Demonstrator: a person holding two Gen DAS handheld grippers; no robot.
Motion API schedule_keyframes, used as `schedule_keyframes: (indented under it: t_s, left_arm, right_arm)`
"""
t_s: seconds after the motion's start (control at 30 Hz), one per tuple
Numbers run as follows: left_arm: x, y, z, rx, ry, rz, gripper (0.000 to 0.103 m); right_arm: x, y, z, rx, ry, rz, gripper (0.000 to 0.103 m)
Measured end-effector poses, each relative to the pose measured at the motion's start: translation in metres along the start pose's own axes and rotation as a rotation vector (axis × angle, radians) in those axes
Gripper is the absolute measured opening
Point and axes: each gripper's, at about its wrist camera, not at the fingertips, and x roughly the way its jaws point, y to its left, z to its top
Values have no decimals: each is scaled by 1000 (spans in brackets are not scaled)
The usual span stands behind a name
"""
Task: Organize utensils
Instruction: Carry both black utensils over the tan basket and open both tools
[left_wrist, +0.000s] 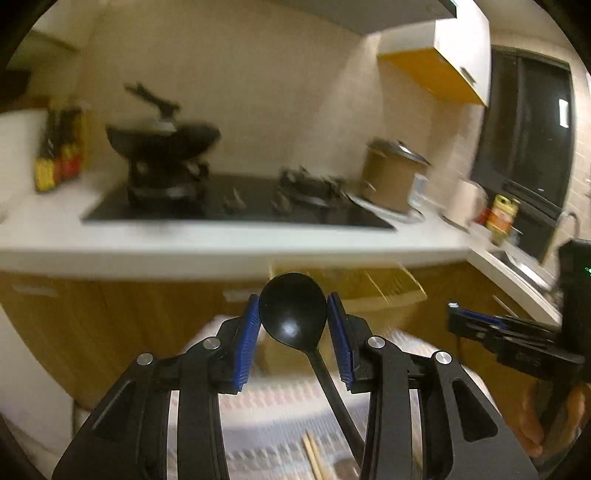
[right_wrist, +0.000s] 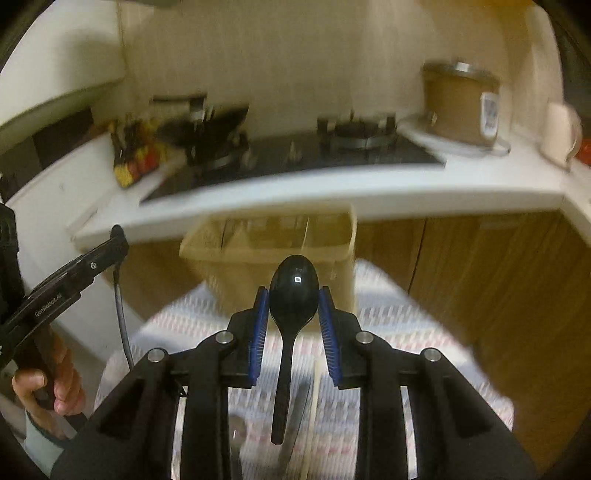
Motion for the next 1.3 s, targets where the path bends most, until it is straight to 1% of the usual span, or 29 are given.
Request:
schedule_keyframes:
  t_s: [0.13,0.23,0.3,0.37,0.43,0.5,0.57,0.63,0.7,0.77,0.83,0.9,1.0,1.07,1.2,1.3]
  left_arm:
    - [6,-9,27,14,-80,41,34]
    - [13,-16,46,30,-140,59,34]
    - [20,-20,56,52,-183,75,34]
    - [28,-23,61,86,-217,101,34]
    - [39,-27,63,119,-255,132,34]
    - [51,-29,62,142,-278,148,35]
    - [59,-28,62,146,-283,154,35]
    - [69,-24,59,142,-297,143,35]
    - [74,-21,56,148,-315,156,35]
    - [80,-20,50,169,-331,173,35]
    - [85,-21,45,193,-337,176,35]
    - [89,-21,41,197,-339,174,35]
    - [94,-24,34,218,-335,170,35]
    - [95,-26,30,232,-333,175,35]
    - [95,-24,26,223,-322,159,36]
    - [97,-23,24,225,-291,139,36]
  right_arm:
    - [-5,-1,27,0,-113,-12,24]
    - [-2,-1,47,-12,-208,-63,25]
    - [2,-2,58,-21,-260,-82,25]
    - [12,-3,67,-29,-304,-101,25]
    - [19,-4,72,-32,-328,-102,25]
    - [31,-7,77,-36,-352,-113,25]
    - [43,-10,79,-40,-371,-126,25]
    - [52,-13,77,-43,-386,-138,25]
    - [59,-16,73,-43,-395,-134,25]
    - [66,-20,70,-45,-393,-129,25]
    - [72,-24,66,-43,-386,-125,25]
    - [76,-29,62,-37,-385,-124,25]
    - [79,-30,57,-45,-380,-107,25]
    - [79,-28,53,-62,-387,-115,26]
    - [76,-29,46,-64,-382,-115,26]
    - [74,-32,41,-56,-372,-109,26]
